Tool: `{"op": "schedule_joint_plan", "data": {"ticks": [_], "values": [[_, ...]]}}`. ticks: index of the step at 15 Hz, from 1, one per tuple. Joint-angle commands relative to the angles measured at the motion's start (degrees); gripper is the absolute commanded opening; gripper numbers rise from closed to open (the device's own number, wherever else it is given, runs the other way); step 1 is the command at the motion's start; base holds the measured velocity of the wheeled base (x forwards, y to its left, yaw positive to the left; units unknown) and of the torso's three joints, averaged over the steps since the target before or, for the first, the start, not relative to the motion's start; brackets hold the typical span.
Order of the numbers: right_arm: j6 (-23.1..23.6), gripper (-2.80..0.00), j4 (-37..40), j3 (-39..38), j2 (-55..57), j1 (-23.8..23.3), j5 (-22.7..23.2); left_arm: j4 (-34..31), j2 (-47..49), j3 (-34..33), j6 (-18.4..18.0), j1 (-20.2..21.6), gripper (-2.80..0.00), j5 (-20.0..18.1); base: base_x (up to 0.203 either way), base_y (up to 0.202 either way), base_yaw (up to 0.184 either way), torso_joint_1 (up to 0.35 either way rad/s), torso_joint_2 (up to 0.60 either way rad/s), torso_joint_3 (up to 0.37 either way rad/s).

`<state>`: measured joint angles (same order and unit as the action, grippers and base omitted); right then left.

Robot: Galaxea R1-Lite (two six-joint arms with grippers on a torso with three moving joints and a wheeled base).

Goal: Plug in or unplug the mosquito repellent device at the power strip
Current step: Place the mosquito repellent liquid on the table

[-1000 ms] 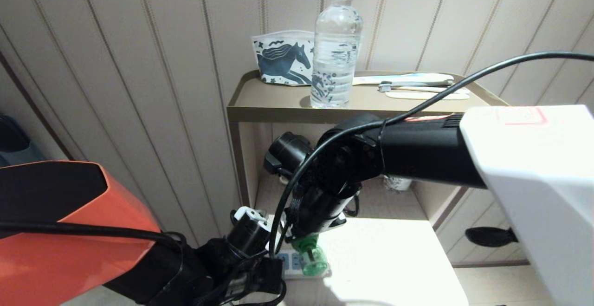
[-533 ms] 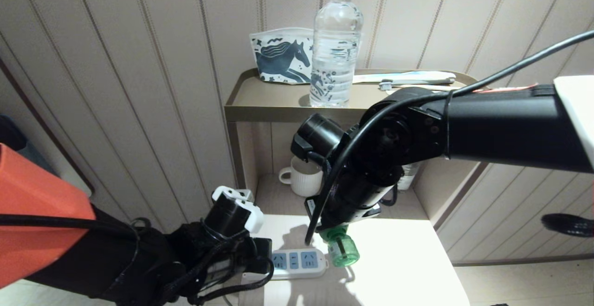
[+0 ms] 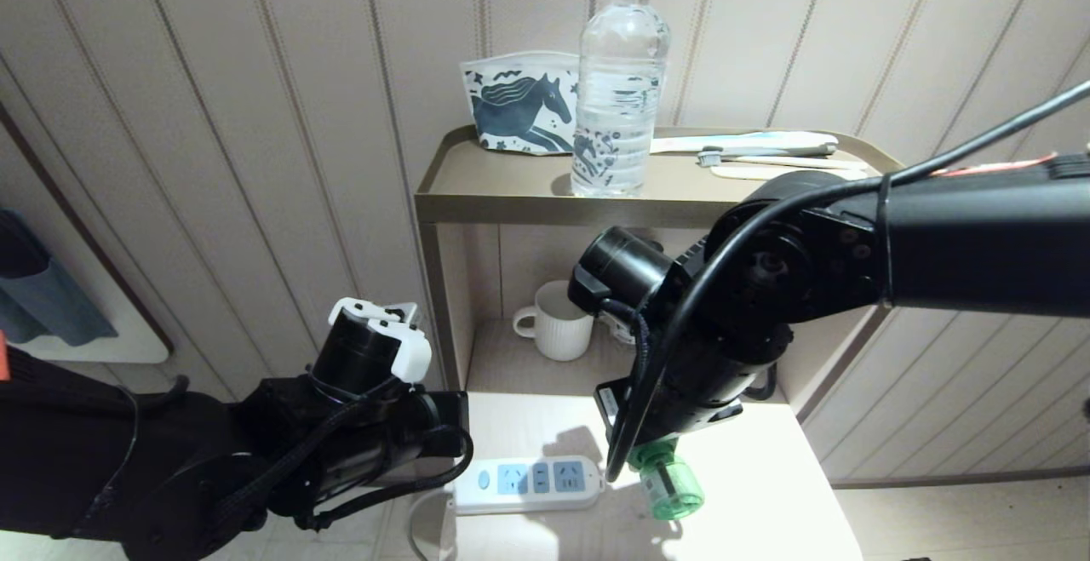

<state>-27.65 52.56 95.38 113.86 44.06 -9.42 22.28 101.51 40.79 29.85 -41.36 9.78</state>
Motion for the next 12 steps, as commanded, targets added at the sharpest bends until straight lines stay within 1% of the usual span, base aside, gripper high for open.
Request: {"op": "schedule_joint_plan", "data": {"ticks": [1,3,6,9,10,11,12], "values": [[-0.20,-2.80,-2.86,-4.08,-1.55,-1.16,-0.05,-0.69,-5.86,-0.10,0.13,0.20,-2.80,0.06,0.000,0.000,0.000,0.000,0.00,0.000],[-0.15,-2.80,-6.44,-7.97,-3.46,-1.62,-0.22,-2.62,-9.31,-0.02,0.04,0.61,-2.80,0.07,0.000,0.000,0.000,0.000,0.00,0.000],[-0.13,-2.80,-7.12,-11.31,-4.60,-1.79,-0.46,-2.90,-9.80,-0.25,0.12,0.91,-2.80,0.07,0.000,0.000,0.000,0.000,0.00,0.000],[-0.32,-2.80,-8.58,-14.55,-4.43,-1.79,-2.32,-2.54,-10.48,-1.86,0.19,0.85,-2.80,-0.02,0.000,0.000,0.000,0.000,0.00,0.000],[-0.36,-2.80,-11.51,-16.70,-4.46,-1.79,-3.52,-2.43,-11.11,-2.48,0.26,0.85,-2.80,0.01,0.000,0.000,0.000,0.000,0.00,0.000],[-0.42,-2.80,-15.88,-19.64,-4.64,-1.71,-6.05,-2.39,-12.27,-3.29,0.29,0.85,-2.80,0.01,0.000,0.000,0.000,0.000,0.00,0.000],[-0.44,-2.80,-22.57,-23.34,-5.15,-1.49,-9.69,-2.35,-13.85,-4.11,0.29,0.85,-2.80,-0.01,0.000,0.000,0.000,0.000,0.00,0.000]]}}
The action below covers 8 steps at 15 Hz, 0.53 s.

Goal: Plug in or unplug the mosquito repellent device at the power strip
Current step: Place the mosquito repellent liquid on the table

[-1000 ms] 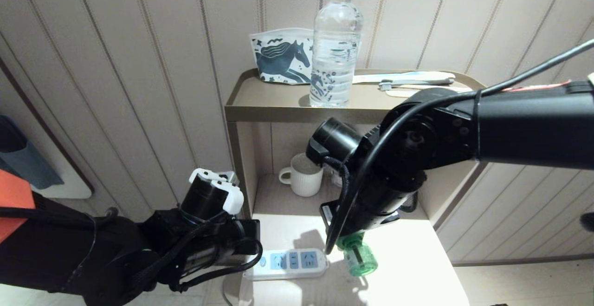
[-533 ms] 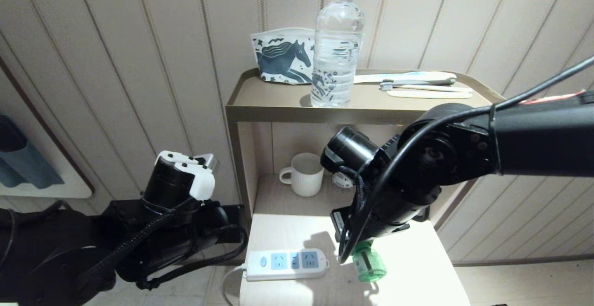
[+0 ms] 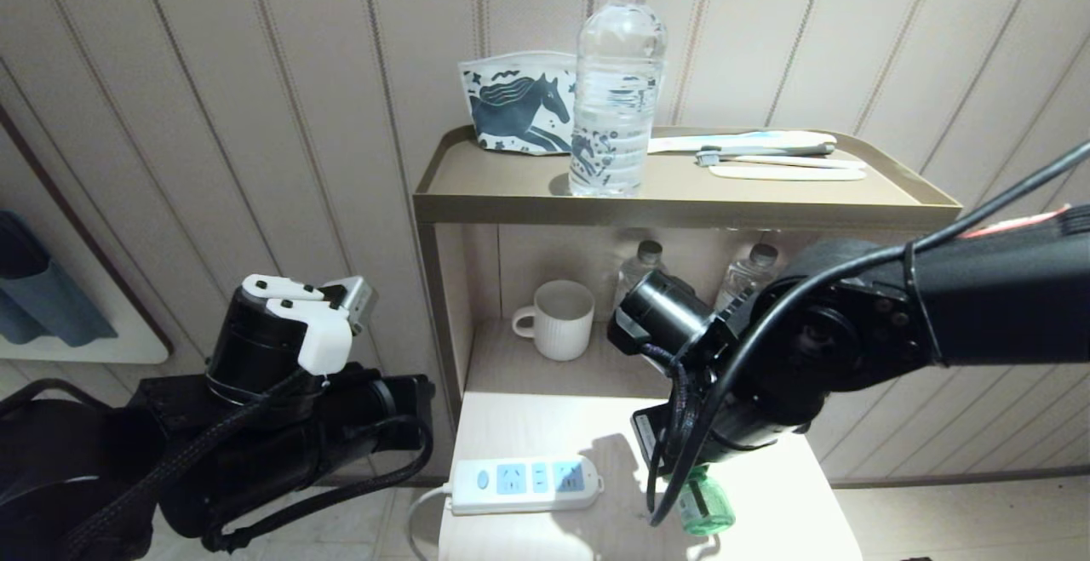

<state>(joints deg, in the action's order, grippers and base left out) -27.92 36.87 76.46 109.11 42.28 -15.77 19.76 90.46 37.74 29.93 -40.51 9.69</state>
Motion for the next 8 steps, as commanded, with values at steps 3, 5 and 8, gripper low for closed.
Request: {"op": "schedule_joint_plan", "data": {"ticks": [3,5,8], "values": [[1.53,-2.80,-31.21,-16.24,-3.20,2.43,-14.04,-0.25,-7.49,-3.28,0.30,0.08,-2.80,0.06,0.000,0.000,0.000,0.000,0.00,0.000],[3.69,-2.80,-38.06,-19.80,-4.59,3.57,-18.28,-0.23,-8.91,-4.07,0.34,0.07,-2.80,0.10,0.000,0.000,0.000,0.000,0.00,0.000],[9.73,-2.80,-61.85,-31.66,-4.78,4.79,-27.91,0.36,-11.21,-6.54,0.60,-0.01,-2.80,0.15,0.000,0.000,0.000,0.000,0.00,0.000]]}}
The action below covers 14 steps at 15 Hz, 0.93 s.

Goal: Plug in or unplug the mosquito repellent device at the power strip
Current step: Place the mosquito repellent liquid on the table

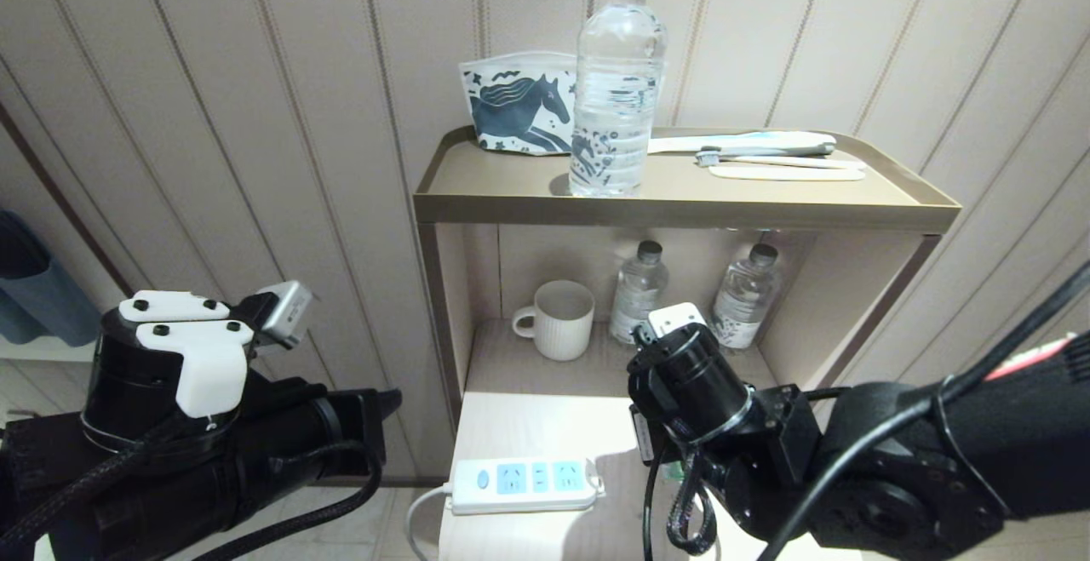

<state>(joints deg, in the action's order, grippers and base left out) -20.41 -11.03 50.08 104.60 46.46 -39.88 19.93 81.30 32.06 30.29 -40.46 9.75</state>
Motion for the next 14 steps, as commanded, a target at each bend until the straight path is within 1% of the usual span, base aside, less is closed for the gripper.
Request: {"op": "schedule_joint_plan", "data": {"ticks": [1,3,4,5,6,7,8,9,10,14], "values": [[4.80,-2.80,-21.49,-8.53,0.92,0.85,-6.33,0.20,-2.52,-1.08,0.29,-0.02,-2.80,0.09,0.000,0.000,0.000,0.000,0.00,0.000],[10.01,-2.80,-38.81,-14.44,6.21,0.95,-11.23,0.20,-3.34,-1.56,0.20,-0.06,-2.80,0.72,0.000,0.000,0.000,0.000,0.00,0.000],[12.89,-2.80,-47.82,-17.01,9.04,0.84,-12.91,0.20,-3.34,-1.56,0.12,-0.06,-2.80,0.88,0.000,0.000,0.000,0.000,0.00,0.000],[15.95,-2.80,-53.74,-19.47,11.40,0.73,-14.50,0.20,-3.31,-1.56,0.13,-0.06,-2.80,0.90,0.000,0.000,0.000,0.000,0.00,0.000],[19.29,-2.80,-61.15,-21.03,14.03,0.63,-15.31,0.20,-2.81,-1.65,0.20,-0.06,-2.80,0.96,0.000,0.000,0.000,0.000,0.00,0.000],[22.95,-2.80,-70.78,-22.71,17.26,0.57,-16.23,0.20,-2.77,-1.65,0.20,-0.06,-2.80,0.97,0.000,0.000,0.000,0.000,0.00,0.000],[25.51,-2.80,-77.19,-24.35,20.05,0.46,-17.27,0.20,-2.72,-1.65,0.20,-0.06,-2.80,0.97,0.000,0.000,0.000,0.000,0.00,0.000],[26.89,-2.80,-78.93,-24.87,21.32,0.31,-17.95,0.20,-2.72,-1.66,0.21,-0.06,-2.80,1.06,0.000,0.000,0.000,0.000,0.00,0.000],[27.83,-2.80,-78.93,-24.79,21.01,0.14,-18.43,0.20,-2.80,-1.75,0.29,-0.06,-2.80,1.06,0.000,0.000,0.000,0.000,0.00,0.000],[28.23,-2.80,-78.93,-23.82,21.90,-0.28,-18.57,0.29,-2.72,-2.35,0.29,-0.06,-2.80,1.15,0.000,0.000,0.000,0.000,0.00,0.000]]}}
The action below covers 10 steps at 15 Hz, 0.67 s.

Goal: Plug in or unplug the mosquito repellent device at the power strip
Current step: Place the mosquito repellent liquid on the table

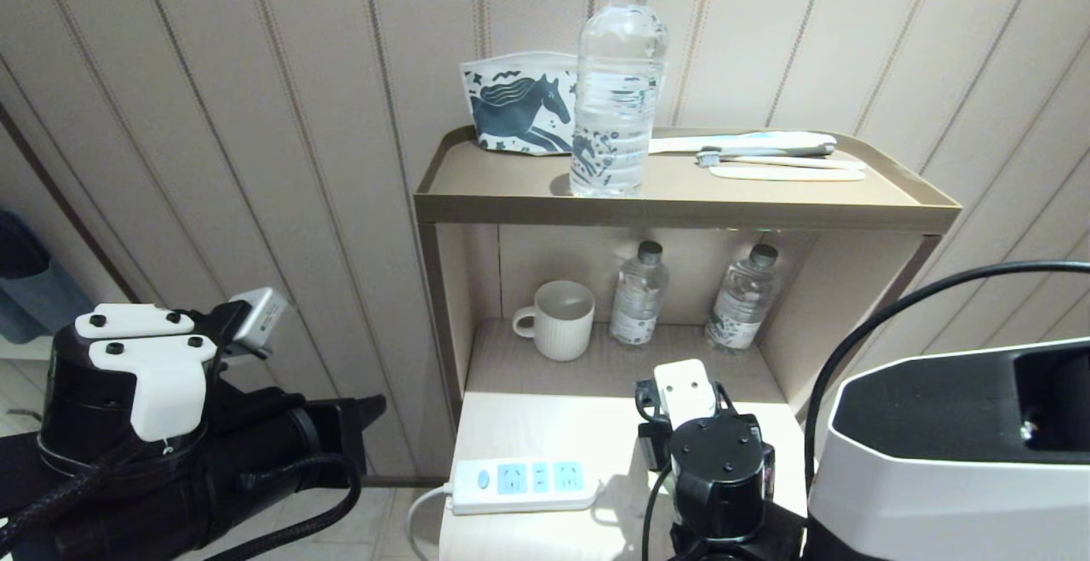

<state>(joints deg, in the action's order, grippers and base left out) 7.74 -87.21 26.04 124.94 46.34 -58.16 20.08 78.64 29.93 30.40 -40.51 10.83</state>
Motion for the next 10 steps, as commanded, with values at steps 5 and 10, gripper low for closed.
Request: {"op": "schedule_joint_plan", "data": {"ticks": [5,10], "values": [[1.42,-2.80,-2.74,5.59,5.60,1.28,-0.24,0.21,-1.49,-0.19,-0.08,-0.04,-2.80,0.26,0.000,0.000,0.000,0.000,0.00,0.000],[3.86,-2.80,-2.74,14.92,9.97,2.18,-0.55,0.05,-3.98,-0.40,-0.16,-2.56,-2.80,2.05,0.000,0.000,0.000,0.000,0.00,0.000]]}}
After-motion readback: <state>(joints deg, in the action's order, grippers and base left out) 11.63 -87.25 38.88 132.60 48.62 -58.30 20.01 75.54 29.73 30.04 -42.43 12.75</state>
